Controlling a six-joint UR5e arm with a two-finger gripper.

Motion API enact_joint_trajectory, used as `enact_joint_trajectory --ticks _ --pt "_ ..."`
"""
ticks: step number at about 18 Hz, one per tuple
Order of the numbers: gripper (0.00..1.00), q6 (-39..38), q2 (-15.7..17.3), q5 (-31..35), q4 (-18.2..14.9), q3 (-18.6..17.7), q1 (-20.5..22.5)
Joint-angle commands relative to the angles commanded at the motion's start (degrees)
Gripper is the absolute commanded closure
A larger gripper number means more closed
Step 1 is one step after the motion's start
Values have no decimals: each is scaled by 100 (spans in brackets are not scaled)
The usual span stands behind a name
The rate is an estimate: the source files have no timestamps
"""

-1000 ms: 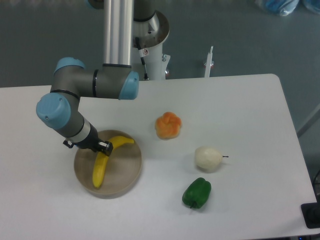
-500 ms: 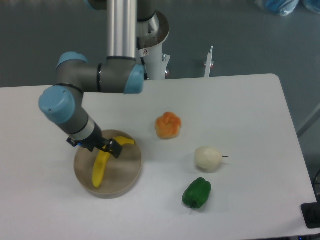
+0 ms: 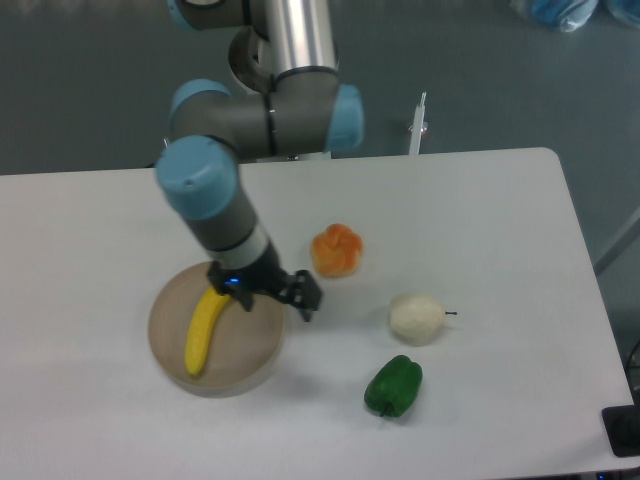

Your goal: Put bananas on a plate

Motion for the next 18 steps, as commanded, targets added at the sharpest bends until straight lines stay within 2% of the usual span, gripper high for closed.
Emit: enact_joint_trajectory --ticks 3,7,13,18 --pt "0 687 167 8 -18 -44 361" --pt "0 1714 316 -62 -53 -36 625" --pt "0 2717 343 -369 -44 -96 994" --pt "0 2798 326 -396 -9 -97 1065"
